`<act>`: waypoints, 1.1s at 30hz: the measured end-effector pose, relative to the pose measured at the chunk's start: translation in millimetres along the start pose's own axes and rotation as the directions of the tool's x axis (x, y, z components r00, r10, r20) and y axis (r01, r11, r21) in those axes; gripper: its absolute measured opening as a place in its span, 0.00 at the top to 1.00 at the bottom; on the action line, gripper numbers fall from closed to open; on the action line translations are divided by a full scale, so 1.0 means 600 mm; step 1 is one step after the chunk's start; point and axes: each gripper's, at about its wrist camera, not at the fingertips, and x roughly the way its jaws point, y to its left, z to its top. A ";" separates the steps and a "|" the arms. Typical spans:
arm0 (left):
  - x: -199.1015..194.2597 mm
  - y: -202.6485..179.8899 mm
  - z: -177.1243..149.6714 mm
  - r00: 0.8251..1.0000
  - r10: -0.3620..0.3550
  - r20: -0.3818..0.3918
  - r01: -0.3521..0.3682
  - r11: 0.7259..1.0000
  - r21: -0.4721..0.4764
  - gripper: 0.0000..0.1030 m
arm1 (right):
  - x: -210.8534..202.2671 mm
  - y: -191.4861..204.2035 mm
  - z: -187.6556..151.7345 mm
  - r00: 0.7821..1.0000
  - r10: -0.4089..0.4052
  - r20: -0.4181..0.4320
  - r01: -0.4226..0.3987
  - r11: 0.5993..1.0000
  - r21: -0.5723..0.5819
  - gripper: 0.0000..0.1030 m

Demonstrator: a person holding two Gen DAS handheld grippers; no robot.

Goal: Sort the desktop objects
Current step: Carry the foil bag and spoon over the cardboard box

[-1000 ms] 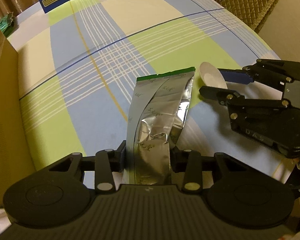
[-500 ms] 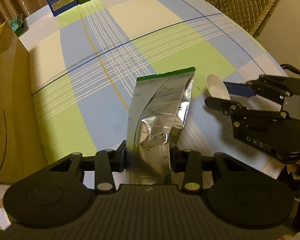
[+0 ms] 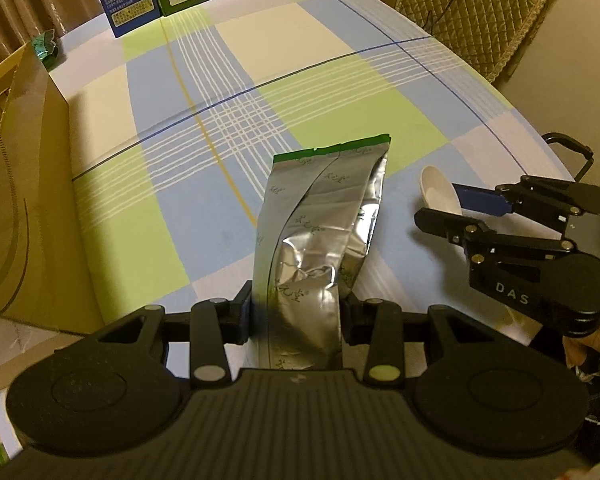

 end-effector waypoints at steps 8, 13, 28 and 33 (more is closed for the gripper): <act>-0.036 -0.015 -0.007 1.000 -0.002 0.021 0.002 1.000 0.004 0.66 | -0.041 0.015 0.017 1.000 0.007 0.030 -0.007 1.000 0.017 0.71; -0.069 -0.018 -0.009 0.999 0.005 0.039 -0.005 1.000 0.002 0.66 | -0.068 0.032 0.035 0.998 0.017 0.056 -0.019 1.000 0.024 0.71; -0.151 0.033 -0.009 0.994 0.018 0.106 -0.014 0.999 -0.037 0.66 | -0.098 0.101 0.109 0.994 0.045 0.103 -0.043 0.999 -0.019 0.71; -0.177 0.067 -0.012 0.991 0.034 0.128 -0.025 0.997 -0.068 0.66 | -0.094 0.134 0.127 0.992 0.070 0.106 -0.064 0.996 -0.055 0.71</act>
